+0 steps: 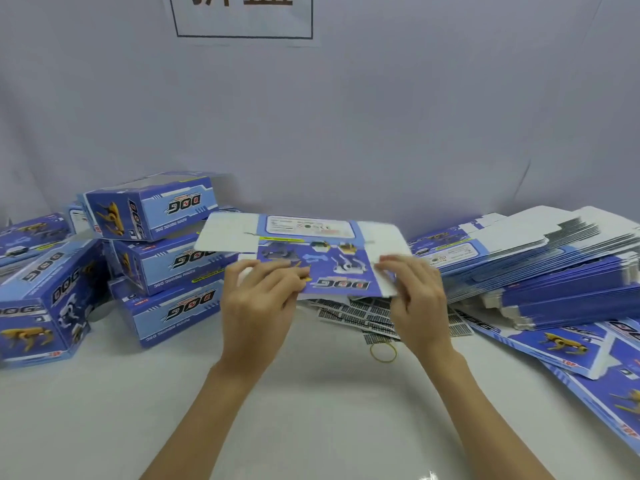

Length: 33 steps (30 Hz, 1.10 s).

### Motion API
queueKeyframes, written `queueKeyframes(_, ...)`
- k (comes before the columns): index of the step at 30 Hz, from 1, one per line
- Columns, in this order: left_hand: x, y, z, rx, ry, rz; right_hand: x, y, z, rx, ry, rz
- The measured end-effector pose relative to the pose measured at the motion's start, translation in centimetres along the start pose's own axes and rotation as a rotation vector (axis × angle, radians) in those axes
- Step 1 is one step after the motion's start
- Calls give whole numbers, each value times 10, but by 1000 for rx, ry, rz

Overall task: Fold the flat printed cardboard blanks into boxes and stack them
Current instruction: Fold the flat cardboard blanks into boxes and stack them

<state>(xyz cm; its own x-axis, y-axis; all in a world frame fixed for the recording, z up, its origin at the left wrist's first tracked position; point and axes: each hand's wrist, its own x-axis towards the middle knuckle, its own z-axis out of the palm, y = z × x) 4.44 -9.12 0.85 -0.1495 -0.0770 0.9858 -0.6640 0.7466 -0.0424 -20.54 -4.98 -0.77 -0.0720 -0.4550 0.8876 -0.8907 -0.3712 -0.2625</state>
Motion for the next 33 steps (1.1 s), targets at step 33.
queueKeyframes(33, -26, -9, 15, 219, -606, -16, 1, -63, 4, 637, -652, 648)
